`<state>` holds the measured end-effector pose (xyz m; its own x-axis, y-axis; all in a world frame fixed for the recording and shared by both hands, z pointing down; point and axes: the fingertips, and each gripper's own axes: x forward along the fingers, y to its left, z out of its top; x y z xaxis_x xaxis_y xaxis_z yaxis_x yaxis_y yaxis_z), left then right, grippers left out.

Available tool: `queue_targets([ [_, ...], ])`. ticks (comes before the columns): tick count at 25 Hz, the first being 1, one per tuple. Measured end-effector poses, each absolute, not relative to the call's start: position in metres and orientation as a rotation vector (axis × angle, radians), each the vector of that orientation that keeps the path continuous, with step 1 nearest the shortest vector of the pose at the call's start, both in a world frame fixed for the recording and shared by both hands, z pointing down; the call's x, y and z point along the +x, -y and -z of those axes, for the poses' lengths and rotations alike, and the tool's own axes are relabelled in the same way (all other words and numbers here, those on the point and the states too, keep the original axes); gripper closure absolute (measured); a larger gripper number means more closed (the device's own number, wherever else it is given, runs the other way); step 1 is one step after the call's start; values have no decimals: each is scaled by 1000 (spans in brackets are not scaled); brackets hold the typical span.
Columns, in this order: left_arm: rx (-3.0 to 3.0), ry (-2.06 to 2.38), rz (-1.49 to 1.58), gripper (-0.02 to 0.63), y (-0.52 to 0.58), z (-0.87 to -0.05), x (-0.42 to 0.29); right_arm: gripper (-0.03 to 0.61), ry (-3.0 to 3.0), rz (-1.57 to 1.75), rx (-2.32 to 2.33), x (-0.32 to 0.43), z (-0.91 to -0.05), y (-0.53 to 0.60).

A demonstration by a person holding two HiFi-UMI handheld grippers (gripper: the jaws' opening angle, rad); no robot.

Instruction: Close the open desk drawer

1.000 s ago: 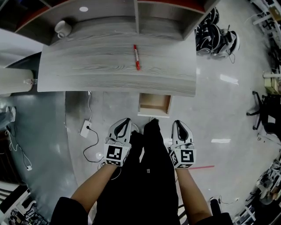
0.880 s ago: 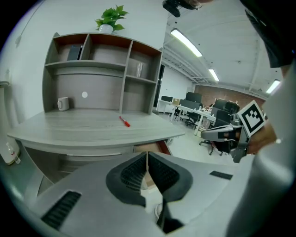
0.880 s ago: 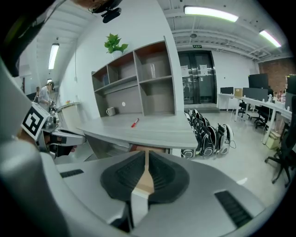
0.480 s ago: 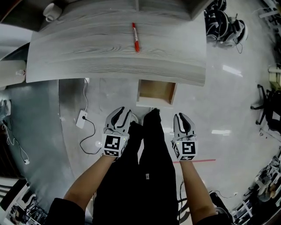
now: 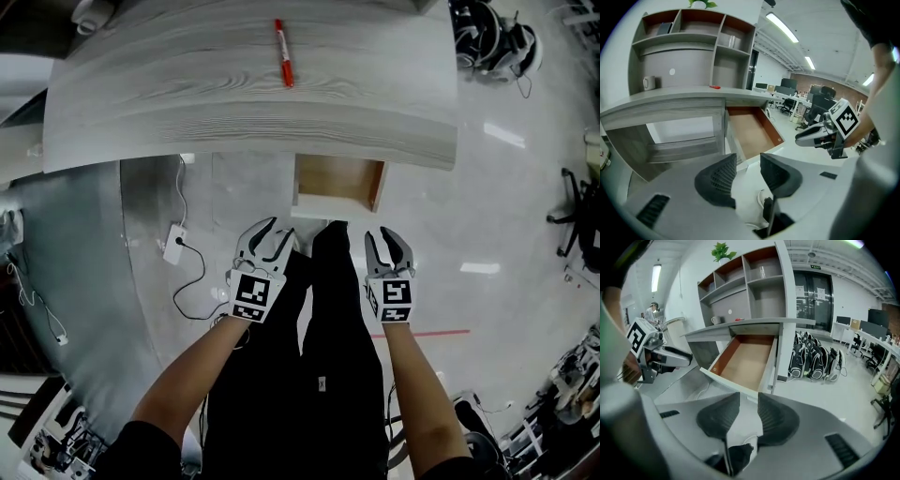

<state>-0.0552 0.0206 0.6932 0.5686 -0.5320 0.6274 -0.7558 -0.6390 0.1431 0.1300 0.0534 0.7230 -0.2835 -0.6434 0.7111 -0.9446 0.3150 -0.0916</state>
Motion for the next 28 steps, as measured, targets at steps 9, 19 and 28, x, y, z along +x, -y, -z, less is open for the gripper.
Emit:
queue_targets([
  [9, 2349, 1018, -848, 448, -19, -734, -54, 426, 2025, -706, 1391, 138, -748, -47],
  [19, 2360, 946, -899, 445, -17, -756, -33, 423, 2031, -614, 1284, 125, -763, -37],
  [28, 2329, 961, -903, 443, -8, -757, -28, 423, 2046, -656, 1264, 127, -770, -32],
])
